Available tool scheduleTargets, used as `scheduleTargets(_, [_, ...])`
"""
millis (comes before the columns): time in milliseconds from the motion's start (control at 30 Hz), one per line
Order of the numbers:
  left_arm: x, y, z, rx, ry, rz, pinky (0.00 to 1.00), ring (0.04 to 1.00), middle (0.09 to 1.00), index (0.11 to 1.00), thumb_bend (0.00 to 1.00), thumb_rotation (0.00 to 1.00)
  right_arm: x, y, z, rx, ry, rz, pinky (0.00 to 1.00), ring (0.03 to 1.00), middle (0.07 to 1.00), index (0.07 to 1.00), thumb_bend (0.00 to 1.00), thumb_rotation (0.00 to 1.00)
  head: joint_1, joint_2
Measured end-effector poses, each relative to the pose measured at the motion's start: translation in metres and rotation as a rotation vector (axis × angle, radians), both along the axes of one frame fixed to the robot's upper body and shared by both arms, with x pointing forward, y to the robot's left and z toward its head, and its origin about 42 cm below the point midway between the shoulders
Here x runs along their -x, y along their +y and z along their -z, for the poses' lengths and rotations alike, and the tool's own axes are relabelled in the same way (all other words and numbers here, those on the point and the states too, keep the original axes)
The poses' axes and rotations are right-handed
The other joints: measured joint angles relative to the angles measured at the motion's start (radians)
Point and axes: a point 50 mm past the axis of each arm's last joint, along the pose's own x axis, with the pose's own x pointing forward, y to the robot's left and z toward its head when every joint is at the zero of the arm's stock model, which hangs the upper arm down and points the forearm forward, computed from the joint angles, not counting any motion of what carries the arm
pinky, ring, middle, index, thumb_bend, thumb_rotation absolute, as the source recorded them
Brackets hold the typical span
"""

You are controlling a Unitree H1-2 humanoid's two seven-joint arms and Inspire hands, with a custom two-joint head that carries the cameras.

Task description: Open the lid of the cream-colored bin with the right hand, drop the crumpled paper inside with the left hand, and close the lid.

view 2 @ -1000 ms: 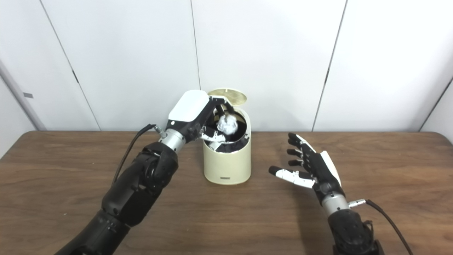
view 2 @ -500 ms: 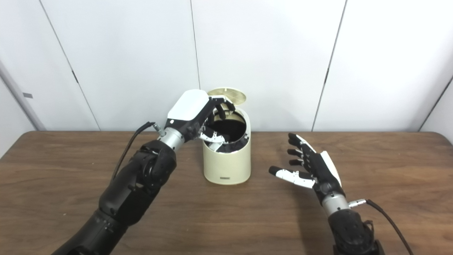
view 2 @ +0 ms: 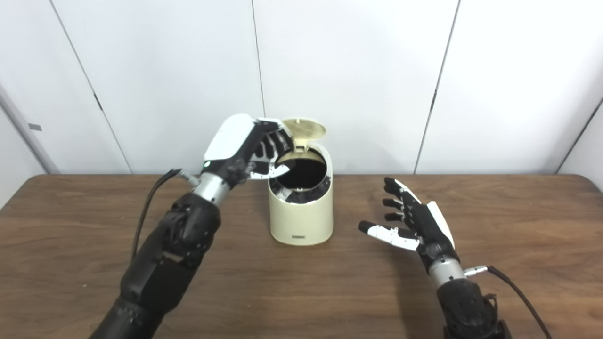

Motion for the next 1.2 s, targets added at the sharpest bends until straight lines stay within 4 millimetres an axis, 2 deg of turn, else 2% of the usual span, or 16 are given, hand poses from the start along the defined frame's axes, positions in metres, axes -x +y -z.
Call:
scheduleTargets(200, [0.031, 0.025, 0.037, 0.298, 0.135, -0.011, 0.36, 0.432, 0.469, 0.518, 0.51, 0.0, 0.0, -0.003, -0.001, -0.019, -0.004, 0.004, 0.76, 0.841, 0.9, 0.91, 0.63, 0.33, 0.002, -0.005])
scheduleTargets(267, [0.043, 0.034, 0.053, 0.405, 0.2, -0.02, 0.42, 0.5, 0.5, 0.487, 0.51, 0.0, 0.0, -0.004, -0.001, -0.024, -0.006, 0.005, 0.74, 0.844, 0.901, 0.91, 0.63, 0.32, 0.005, -0.008])
scheduleTargets(300, [0.048, 0.038, 0.06, 0.454, 0.224, -0.018, 0.46, 0.546, 0.585, 0.493, 0.5, 0.04, 0.0, -0.005, -0.001, -0.027, -0.007, 0.006, 0.74, 0.844, 0.902, 0.91, 0.63, 0.32, 0.005, -0.009])
scheduleTargets(333, [0.052, 0.042, 0.067, 0.506, 0.245, -0.017, 0.49, 0.573, 0.621, 0.495, 0.5, 0.05, 0.0, -0.006, -0.001, -0.03, -0.008, 0.006, 0.74, 0.844, 0.902, 0.91, 0.63, 0.31, 0.003, -0.009])
scheduleTargets(467, [0.062, 0.053, 0.083, 0.667, 0.286, -0.035, 0.51, 0.611, 0.673, 0.498, 0.5, 0.07, -0.001, -0.007, -0.003, -0.036, -0.015, 0.006, 0.74, 0.837, 0.897, 0.907, 0.63, 0.32, 0.005, -0.009])
scheduleTargets(633, [0.06, 0.055, 0.101, 0.726, 0.336, -0.069, 0.54, 0.643, 0.716, 0.498, 0.49, 0.07, -0.005, -0.004, -0.01, -0.03, -0.034, 0.0, 0.76, 0.834, 0.895, 0.902, 0.68, 0.38, 0.005, -0.02])
scheduleTargets(667, [0.06, 0.055, 0.106, 0.733, 0.351, -0.075, 0.54, 0.645, 0.719, 0.498, 0.49, 0.07, -0.006, -0.003, -0.012, -0.028, -0.04, -0.001, 0.76, 0.833, 0.895, 0.901, 0.68, 0.38, -0.001, -0.032])
scheduleTargets(800, [0.062, 0.055, 0.12, 0.746, 0.396, -0.096, 0.53, 0.64, 0.716, 0.498, 0.5, 0.07, -0.01, 0.0, -0.019, -0.008, -0.061, -0.003, 0.76, 0.827, 0.892, 0.898, 0.64, 0.38, -0.021, -0.057])
scheduleTargets(967, [0.064, 0.057, 0.126, 0.745, 0.411, -0.111, 0.53, 0.649, 0.715, 0.498, 0.49, 0.07, -0.014, 0.005, -0.027, 0.041, -0.093, -0.031, 0.75, 0.838, 0.894, 0.913, 0.59, 0.33, -0.034, -0.071])
scheduleTargets(1200, [0.064, 0.056, 0.127, 0.741, 0.414, -0.115, 0.53, 0.652, 0.713, 0.498, 0.5, 0.07, -0.027, 0.018, -0.063, 0.09, -0.19, -0.084, 0.74, 0.837, 0.886, 0.903, 0.61, 0.35, -0.032, -0.072])
